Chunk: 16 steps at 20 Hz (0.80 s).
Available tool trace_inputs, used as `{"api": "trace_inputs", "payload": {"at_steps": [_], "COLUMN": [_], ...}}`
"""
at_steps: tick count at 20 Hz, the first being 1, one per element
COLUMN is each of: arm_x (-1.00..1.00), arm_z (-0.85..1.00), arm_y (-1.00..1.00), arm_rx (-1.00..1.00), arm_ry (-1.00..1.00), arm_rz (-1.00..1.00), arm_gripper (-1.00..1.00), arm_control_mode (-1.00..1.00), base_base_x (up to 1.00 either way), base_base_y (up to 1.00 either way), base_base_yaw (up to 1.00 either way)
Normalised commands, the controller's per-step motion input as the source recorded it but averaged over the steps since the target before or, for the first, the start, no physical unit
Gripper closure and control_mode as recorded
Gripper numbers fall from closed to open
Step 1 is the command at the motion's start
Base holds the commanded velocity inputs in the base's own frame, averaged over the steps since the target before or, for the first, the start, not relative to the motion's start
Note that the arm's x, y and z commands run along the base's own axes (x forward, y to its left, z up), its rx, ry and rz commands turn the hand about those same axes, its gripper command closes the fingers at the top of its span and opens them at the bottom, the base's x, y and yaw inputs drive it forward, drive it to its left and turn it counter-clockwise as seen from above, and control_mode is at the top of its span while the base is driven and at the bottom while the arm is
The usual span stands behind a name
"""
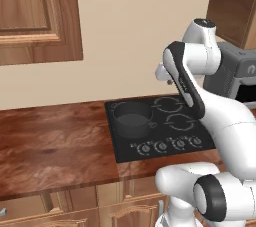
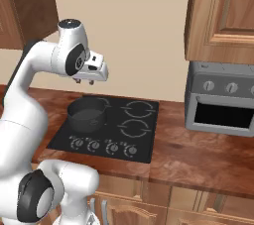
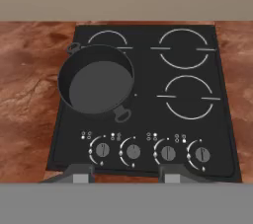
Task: Turn on the front left burner of the stove.
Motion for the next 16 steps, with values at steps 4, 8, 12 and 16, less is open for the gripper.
{"api": "trace_inputs", "payload": {"at_steps": [4,8,12,16], "arm_x": [-0.16,-0.53,-0.11,0.02], "arm_z": [-0.64,-1.00,-0.80,-0.16], "arm_y": [0.48,0.90,0.46,0.00], "arm_rx": [-0.08,-0.06,-0.03,0.00], "arm_ry": [0.00,0.00,0.06,0.04], "arm_rz": [0.04,0.05,0.03,0.00], "arm_gripper": [-1.00,-1.00,-1.00,-1.00], "arm_control_mode": [-1.00,-1.00,-1.00,-1.00], "base_base_x": [0.00,0.00,0.00,0.00], "base_base_y": [0.00,0.00,0.00,0.00], "base_base_yaw": [0.00,0.00,0.00,0.00]}}
